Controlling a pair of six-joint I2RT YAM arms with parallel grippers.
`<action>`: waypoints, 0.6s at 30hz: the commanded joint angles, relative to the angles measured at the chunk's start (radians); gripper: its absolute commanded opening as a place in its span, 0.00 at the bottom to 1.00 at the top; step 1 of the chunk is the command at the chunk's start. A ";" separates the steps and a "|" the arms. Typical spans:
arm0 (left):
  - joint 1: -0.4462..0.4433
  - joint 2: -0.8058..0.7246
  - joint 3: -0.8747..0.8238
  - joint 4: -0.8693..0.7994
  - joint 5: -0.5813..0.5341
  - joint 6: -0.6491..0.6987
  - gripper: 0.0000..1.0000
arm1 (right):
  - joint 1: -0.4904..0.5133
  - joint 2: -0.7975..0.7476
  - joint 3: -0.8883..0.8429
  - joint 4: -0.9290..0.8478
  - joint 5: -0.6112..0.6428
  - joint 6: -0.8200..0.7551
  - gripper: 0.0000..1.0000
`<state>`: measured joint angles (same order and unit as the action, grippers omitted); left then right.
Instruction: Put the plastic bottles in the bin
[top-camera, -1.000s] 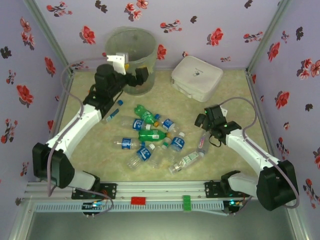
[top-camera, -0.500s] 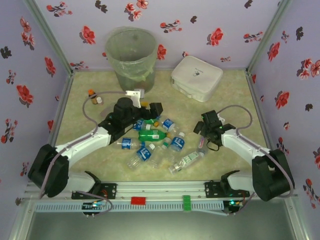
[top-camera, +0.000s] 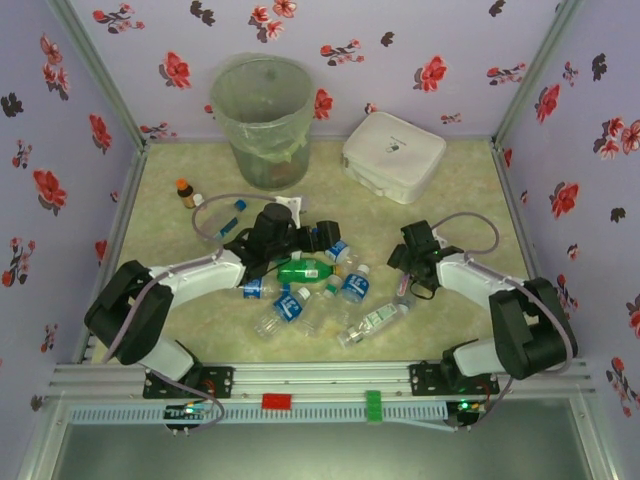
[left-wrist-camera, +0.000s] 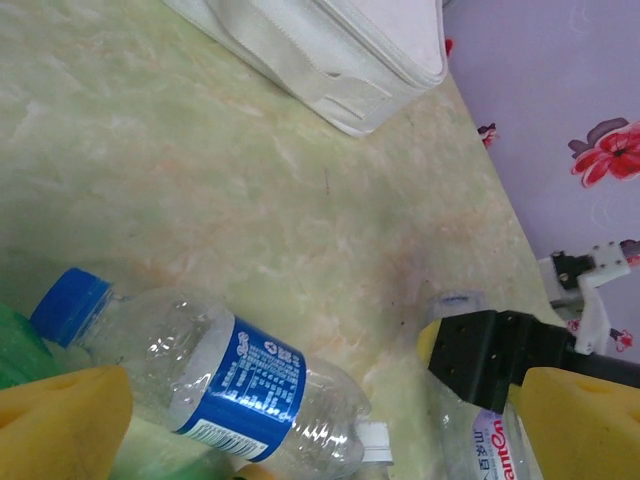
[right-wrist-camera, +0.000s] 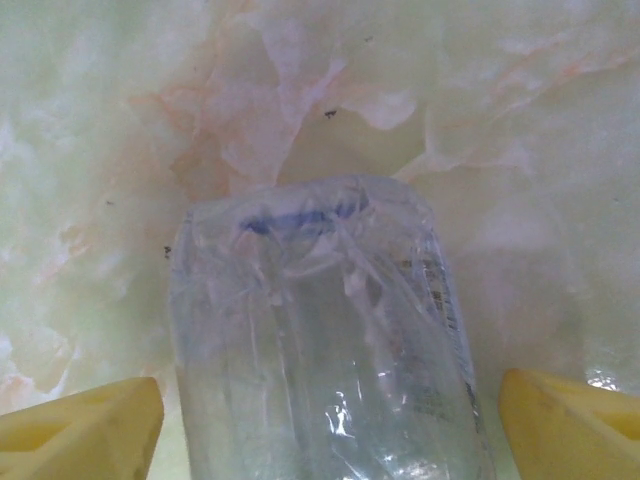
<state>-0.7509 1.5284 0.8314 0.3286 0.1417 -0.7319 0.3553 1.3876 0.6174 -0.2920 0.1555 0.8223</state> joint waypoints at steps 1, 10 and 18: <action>-0.003 0.004 0.046 -0.002 -0.008 0.000 1.00 | -0.011 0.014 -0.019 0.024 -0.005 0.011 0.81; -0.003 -0.002 0.066 -0.015 -0.010 0.009 1.00 | -0.016 -0.054 -0.038 0.034 0.001 0.001 0.61; -0.002 -0.011 0.101 0.004 0.026 0.022 1.00 | -0.022 -0.228 0.014 0.025 0.016 -0.066 0.52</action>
<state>-0.7509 1.5284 0.8909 0.3141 0.1436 -0.7300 0.3382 1.2083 0.5903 -0.2749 0.1570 0.7952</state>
